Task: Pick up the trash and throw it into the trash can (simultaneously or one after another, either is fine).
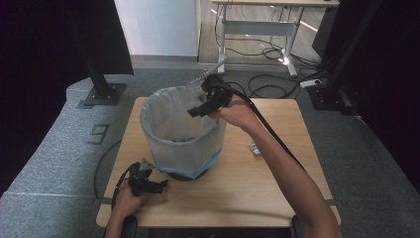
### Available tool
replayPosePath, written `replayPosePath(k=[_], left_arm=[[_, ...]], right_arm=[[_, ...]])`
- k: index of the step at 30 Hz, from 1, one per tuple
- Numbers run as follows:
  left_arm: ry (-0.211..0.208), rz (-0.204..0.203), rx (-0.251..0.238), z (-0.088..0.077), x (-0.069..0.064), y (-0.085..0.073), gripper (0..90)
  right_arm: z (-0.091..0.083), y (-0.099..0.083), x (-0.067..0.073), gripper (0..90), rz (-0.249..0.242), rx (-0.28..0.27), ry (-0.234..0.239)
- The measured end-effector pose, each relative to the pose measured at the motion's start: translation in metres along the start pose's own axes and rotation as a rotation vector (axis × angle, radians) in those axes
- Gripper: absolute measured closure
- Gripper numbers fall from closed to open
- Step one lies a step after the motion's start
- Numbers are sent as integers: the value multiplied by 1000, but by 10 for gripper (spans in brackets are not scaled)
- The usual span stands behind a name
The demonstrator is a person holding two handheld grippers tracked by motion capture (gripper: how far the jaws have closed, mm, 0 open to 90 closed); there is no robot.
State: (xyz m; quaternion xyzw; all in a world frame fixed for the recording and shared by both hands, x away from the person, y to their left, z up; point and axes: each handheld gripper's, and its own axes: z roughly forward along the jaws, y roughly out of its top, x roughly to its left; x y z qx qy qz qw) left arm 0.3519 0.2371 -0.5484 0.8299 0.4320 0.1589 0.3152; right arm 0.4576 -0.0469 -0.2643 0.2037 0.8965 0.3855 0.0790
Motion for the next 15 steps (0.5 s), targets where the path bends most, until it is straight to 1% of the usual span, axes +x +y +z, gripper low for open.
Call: replayPosePath(k=[2,4,5,7,11,13,14,15], left_arm=[[0,0,0,0,0,0,0],[0,0,0,0,0,0,0],[0,0,0,0,0,0,0],[0,0,0,0,0,0,0],[0,0,0,0,0,0,0],[0,0,0,0,0,0,0],[0,0,0,0,0,0,0],[0,0,0,0,0,0,0]], right_arm=[[2,0,1,298,1,0,-2],[9,-2,1,296,-5,15,4],[9,-2,1,296,-5,15,4],[15,-3,2,294,-5,25,10],[19,-4,4,291,-14,31,16],[22,-4,5,283,-20,34,23],[25,-5,6,240,-24,43,38],[25,-5,6,240,-24,43,38]])
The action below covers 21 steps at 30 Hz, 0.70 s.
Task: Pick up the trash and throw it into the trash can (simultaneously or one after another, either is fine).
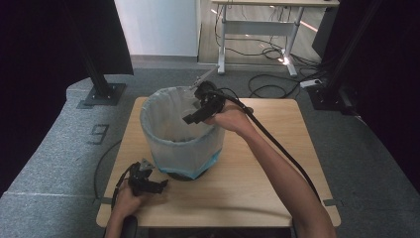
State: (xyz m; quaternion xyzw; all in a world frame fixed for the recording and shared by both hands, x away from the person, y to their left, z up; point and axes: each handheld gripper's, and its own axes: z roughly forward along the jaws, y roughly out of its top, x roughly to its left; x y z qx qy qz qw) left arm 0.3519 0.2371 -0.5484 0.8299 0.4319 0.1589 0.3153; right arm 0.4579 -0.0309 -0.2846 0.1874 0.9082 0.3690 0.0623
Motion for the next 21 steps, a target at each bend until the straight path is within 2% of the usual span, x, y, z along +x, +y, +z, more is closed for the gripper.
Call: replayPosePath(k=[4,7,11,15,21], left_arm=[[0,0,0,0,0,0,0],[-1,1,0,0,0,0,0],[-2,2,0,0,0,0,0],[-2,3,0,0,0,0,0],[-2,3,0,0,0,0,0]], right_arm=[[5,-1,2,125,-13,27,-3],[4,-1,3,92,-24,24,0],[-2,-1,3,60,-15,4,-5],[-12,-1,0,0,-6,-17,-44],[-22,-5,-3,0,-1,-32,-75]])
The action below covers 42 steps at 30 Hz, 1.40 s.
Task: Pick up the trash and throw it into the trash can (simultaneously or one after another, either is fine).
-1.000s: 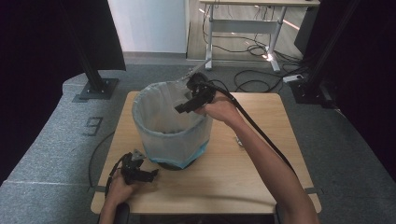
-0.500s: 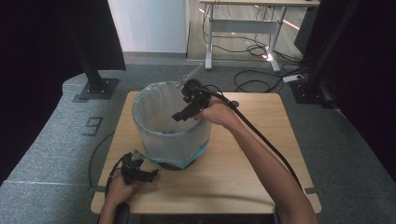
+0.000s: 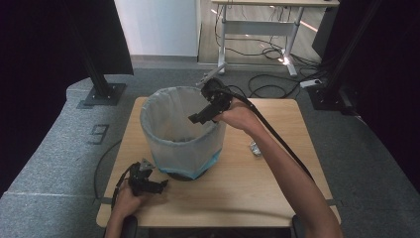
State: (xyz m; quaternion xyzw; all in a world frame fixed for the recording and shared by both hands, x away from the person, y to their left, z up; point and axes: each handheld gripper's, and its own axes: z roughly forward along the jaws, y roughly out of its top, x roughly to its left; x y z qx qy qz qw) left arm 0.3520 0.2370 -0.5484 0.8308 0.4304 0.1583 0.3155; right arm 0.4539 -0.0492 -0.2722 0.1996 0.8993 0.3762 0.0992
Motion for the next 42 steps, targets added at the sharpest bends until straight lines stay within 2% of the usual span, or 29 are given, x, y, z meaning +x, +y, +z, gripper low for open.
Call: replayPosePath(k=[5,12,15,23,30,42], left_arm=[[0,0,0,0,0,0,0],[0,0,0,0,0,0,0],[0,0,0,0,0,0,0],[0,0,0,0,0,0,0],[0,0,0,0,0,0,0],[0,0,0,0,0,0,0]], right_arm=[[-7,-2,-4,0,12,-8,-16],[-25,-10,-16,0,31,-19,-72],[-30,-13,-19,0,32,-31,-81],[-47,-26,-31,0,70,-36,-131],[-59,-45,-43,0,106,-38,-189],[-68,-74,-60,0,156,-45,-249]])
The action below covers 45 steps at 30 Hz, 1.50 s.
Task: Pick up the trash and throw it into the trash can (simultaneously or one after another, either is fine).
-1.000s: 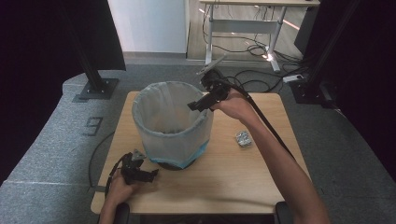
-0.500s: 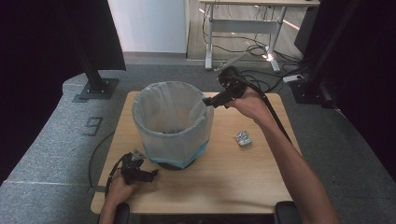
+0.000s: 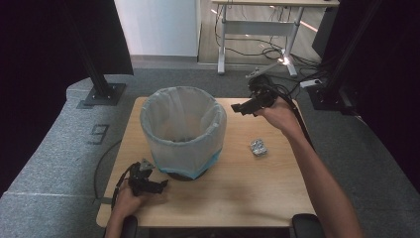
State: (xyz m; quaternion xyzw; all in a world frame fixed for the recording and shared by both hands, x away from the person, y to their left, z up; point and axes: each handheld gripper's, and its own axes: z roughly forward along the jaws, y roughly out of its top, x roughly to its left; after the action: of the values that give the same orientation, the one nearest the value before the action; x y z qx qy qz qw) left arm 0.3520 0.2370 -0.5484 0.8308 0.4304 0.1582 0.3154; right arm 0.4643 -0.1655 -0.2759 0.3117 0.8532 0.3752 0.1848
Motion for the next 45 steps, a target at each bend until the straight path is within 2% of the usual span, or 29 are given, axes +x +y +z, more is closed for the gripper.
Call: replayPosePath(k=[3,4,6,7,10,12,15,22,24,26,31,37,42,45], left_arm=[[0,0,0,0,0,0,0],[0,0,0,0,0,0,0],[0,0,0,0,0,0,0],[0,0,0,0,0,0,0],[0,0,0,0,0,0,0],[0,0,0,0,0,0,0],[0,0,-1,0,0,0,0],[0,-1,-1,0,0,0,0],[0,-1,-1,0,0,0,0],[0,-1,-1,0,0,0,0],[0,-1,-2,0,0,0,0],[0,-1,0,0,0,0,0],[0,-1,1,0,0,0,0],[0,0,1,0,0,0,0]], right_arm=[[0,-9,-6,0,11,11,-18],[1,-13,-8,0,0,19,-39],[1,-15,-10,0,3,11,-42],[1,-20,-13,0,21,1,-39],[1,-25,-16,0,26,6,-52],[3,-34,-21,0,51,1,-53],[4,-39,-24,0,56,4,-61],[8,-61,-35,0,109,-1,-79],[9,-64,-36,0,111,-1,-81],[12,-74,-39,0,121,3,-89],[17,-85,-41,0,133,17,-104],[26,-105,-44,0,143,33,-120],[35,-125,-46,0,174,51,-127],[38,-131,-47,0,172,57,-141]])
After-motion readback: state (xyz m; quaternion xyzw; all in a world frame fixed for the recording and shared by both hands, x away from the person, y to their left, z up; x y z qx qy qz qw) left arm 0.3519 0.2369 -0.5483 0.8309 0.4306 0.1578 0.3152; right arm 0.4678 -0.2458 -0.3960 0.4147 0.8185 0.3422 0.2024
